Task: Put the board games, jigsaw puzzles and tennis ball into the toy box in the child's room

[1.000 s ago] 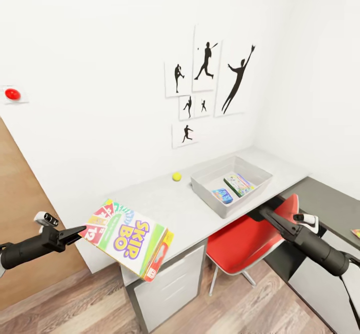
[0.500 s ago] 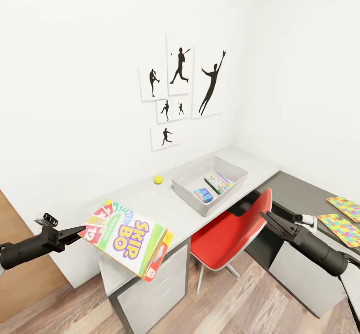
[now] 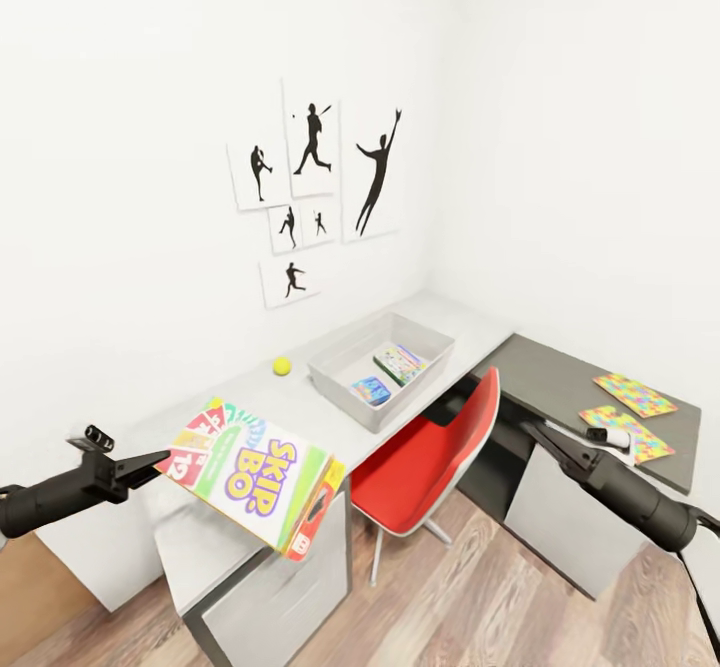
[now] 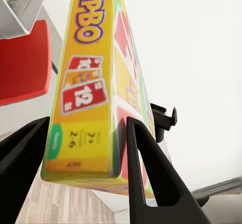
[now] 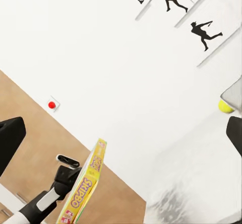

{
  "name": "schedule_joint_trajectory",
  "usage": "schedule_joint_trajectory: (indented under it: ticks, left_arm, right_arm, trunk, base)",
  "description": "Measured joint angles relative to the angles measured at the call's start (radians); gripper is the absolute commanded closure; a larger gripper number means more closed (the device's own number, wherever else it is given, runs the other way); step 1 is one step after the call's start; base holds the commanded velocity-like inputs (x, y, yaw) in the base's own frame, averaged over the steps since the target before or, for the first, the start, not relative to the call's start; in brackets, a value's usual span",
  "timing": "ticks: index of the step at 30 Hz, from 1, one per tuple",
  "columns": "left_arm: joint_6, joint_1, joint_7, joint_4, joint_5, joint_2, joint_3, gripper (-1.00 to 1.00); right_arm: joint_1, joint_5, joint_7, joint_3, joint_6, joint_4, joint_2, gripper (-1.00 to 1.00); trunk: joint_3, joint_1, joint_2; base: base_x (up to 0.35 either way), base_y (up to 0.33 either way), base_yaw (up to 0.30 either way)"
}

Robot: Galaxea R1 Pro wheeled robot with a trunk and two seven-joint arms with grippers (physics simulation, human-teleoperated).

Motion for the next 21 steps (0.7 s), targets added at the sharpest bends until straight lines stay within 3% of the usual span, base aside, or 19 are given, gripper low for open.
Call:
schedule_joint_trajectory:
  ticks: [6,15,21]
  left_arm:
    - [0.0,0.0,0.0,0.0,0.004,0.005,-0.001,1.0]
    - [0.0,0.001,-0.001,0.0,0.005,0.006,0.0,1.0]
    - [-0.001,0.001,0.0,0.0,0.003,0.005,0.001,1.0]
  right_arm:
    - [0.0,-0.001,0.005,0.001,-0.046,0.012,0.0,-1.0]
    - [0.0,-0.001,0.005,0.001,-0.051,0.014,0.001,-1.0]
    - [0.0,-0.001,0.005,0.0,-0.051,0.015,0.002,-1.0]
  trunk:
    - [0.02,-0.023,0.042]
    - [0.02,-0.023,0.042]
    - [0.024,-0.023,0.042]
  base:
    - [0.0,0.0,-0.04]
    - [0.0,0.0,-0.003]
    - [0.061,-0.071,-0.133]
